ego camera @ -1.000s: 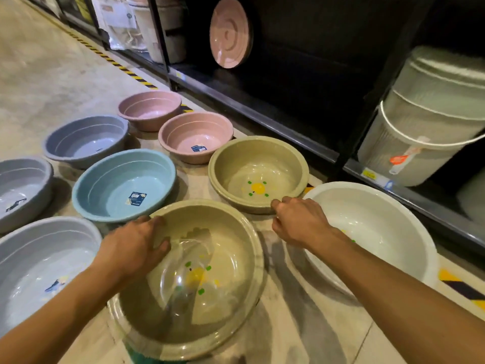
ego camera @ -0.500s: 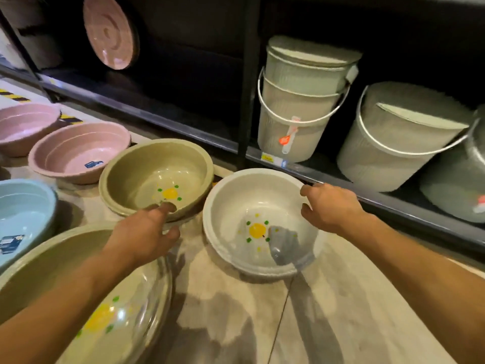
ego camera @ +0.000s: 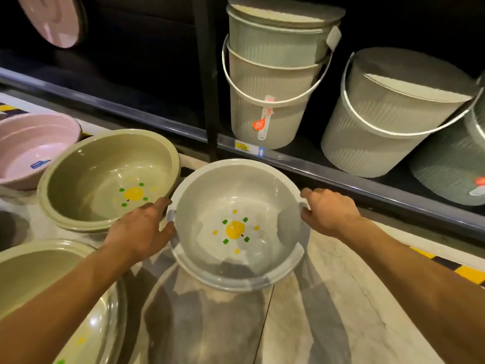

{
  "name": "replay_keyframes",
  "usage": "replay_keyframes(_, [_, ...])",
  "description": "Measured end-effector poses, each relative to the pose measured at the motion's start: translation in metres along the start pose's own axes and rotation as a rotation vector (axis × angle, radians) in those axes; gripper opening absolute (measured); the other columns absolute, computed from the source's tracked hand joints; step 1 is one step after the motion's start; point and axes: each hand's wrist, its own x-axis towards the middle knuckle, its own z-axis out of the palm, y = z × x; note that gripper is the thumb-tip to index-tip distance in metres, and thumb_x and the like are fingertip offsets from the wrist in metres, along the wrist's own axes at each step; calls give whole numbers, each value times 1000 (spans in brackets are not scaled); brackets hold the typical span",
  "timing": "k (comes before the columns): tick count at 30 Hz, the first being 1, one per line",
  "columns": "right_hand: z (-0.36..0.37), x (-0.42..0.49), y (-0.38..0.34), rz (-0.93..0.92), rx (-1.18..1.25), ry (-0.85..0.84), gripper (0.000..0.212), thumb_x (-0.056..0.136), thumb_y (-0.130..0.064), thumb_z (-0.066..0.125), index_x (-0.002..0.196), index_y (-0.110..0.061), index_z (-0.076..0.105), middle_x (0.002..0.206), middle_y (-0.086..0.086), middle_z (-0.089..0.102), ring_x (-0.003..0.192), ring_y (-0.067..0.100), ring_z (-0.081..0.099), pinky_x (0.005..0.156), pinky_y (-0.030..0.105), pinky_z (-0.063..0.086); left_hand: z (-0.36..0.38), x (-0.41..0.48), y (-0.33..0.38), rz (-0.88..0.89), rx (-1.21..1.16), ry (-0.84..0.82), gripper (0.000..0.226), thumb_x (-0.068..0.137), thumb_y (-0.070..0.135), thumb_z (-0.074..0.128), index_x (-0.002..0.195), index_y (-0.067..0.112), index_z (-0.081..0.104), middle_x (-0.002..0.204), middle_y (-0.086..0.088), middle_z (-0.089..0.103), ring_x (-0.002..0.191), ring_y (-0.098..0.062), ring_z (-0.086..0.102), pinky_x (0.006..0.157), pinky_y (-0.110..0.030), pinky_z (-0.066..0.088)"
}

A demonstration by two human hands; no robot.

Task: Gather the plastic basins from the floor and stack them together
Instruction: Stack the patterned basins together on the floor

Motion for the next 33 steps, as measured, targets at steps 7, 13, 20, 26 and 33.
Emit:
replay_keyframes(7, [36, 45, 5, 35, 38, -44, 57, 96, -52, 51, 145, -32, 29, 112, 2, 61, 90, 22, 63, 77, 43, 60, 27, 33, -7, -61, -38, -68, 57, 95, 52, 48, 146, 35, 27, 126, -3, 66, 104, -25, 66, 87, -44, 57])
replay_keyframes(13, [69, 55, 6, 63, 175, -87, 69, 98, -47, 51, 151, -37, 9, 125, 10, 60, 96, 30, 64, 80, 43, 57, 57, 46, -3, -123, -278, -140, 73, 92, 36, 63, 149, 29, 18, 110, -8, 69, 85, -21, 71, 85, -44, 59])
replay_keyframes(20, [75, 58, 12, 58, 356, -8, 69, 95, -36, 57, 151, -36, 16, 117, 11, 57, 90, 29, 57, 73, 39, 52, 71, 47, -4, -198, -476, -8, 80, 84, 22, 73, 148, 31, 26, 108, -11, 69, 85, -30, 71, 82, -47, 59])
replay_keyframes(26, [36, 46, 13, 17, 375, 79, 71, 91, -39, 60, 149, -43, 19, 119, 8, 62, 91, 28, 61, 79, 48, 57, 43, 25, -12, -202, -568, 71, 72, 84, 23, 71, 145, 31, 33, 84, 3, 70, 57, -10, 69, 60, -30, 56])
replay_keyframes(33, [-24, 17, -21, -86, 350, 166, 66, 86, -43, 62, 145, -44, 32, 113, 8, 70, 95, 33, 65, 80, 46, 56, -2, -38, -45, -220, -574, 167, 67, 86, 29, 69, 146, 29, 37, 82, 12, 66, 73, -14, 69, 67, -32, 56])
